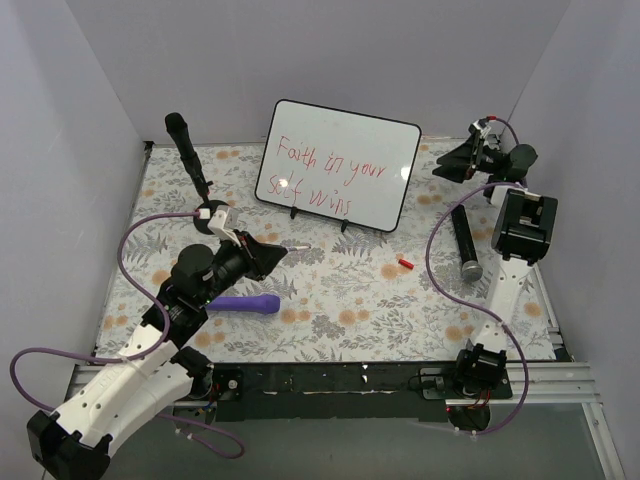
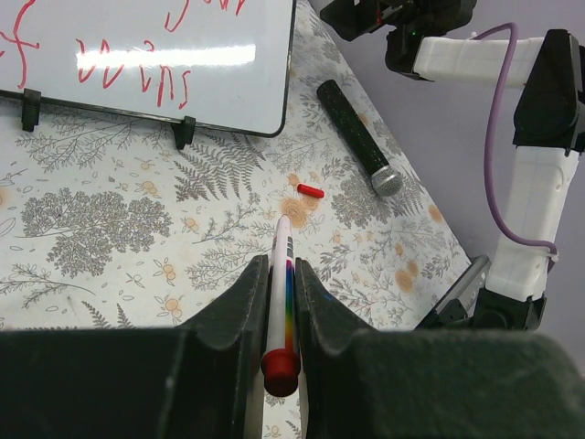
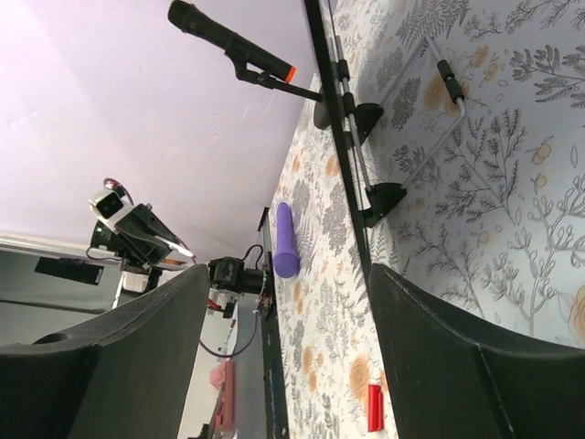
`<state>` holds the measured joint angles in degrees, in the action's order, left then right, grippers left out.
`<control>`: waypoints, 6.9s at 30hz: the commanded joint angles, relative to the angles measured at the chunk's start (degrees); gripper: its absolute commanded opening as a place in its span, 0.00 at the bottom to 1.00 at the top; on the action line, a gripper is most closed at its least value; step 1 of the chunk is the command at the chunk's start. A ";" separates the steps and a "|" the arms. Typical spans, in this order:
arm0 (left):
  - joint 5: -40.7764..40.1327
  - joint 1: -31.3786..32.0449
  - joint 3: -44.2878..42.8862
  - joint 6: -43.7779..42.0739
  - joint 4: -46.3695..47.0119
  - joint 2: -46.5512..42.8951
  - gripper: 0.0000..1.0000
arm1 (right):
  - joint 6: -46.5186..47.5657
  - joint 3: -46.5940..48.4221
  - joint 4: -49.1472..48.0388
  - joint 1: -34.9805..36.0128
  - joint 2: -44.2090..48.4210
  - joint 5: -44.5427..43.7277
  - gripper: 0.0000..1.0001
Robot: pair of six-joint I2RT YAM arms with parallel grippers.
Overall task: Write a sentence on the whiteboard
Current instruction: Pick up the pen cap from the center of the board, then insert the whiteboard marker without the cap into the pen cap.
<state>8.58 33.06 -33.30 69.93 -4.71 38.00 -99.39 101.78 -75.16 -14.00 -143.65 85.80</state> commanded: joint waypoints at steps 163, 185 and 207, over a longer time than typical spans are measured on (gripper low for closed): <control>19.29 2.88 13.53 19.01 59.11 39.25 0.00 | 165.41 -49.93 107.50 35.09 60.95 -36.41 0.06; 13.92 7.90 7.55 10.58 51.47 44.53 0.00 | 161.97 -48.78 107.23 37.11 59.63 -36.40 0.06; 13.04 7.90 7.55 9.43 50.76 41.01 0.00 | 161.45 -48.52 107.41 37.11 58.40 -37.20 0.06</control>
<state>22.81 40.80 -24.56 80.68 46.19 81.49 62.63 51.20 32.42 22.90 -84.86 47.31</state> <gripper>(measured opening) 0.109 0.220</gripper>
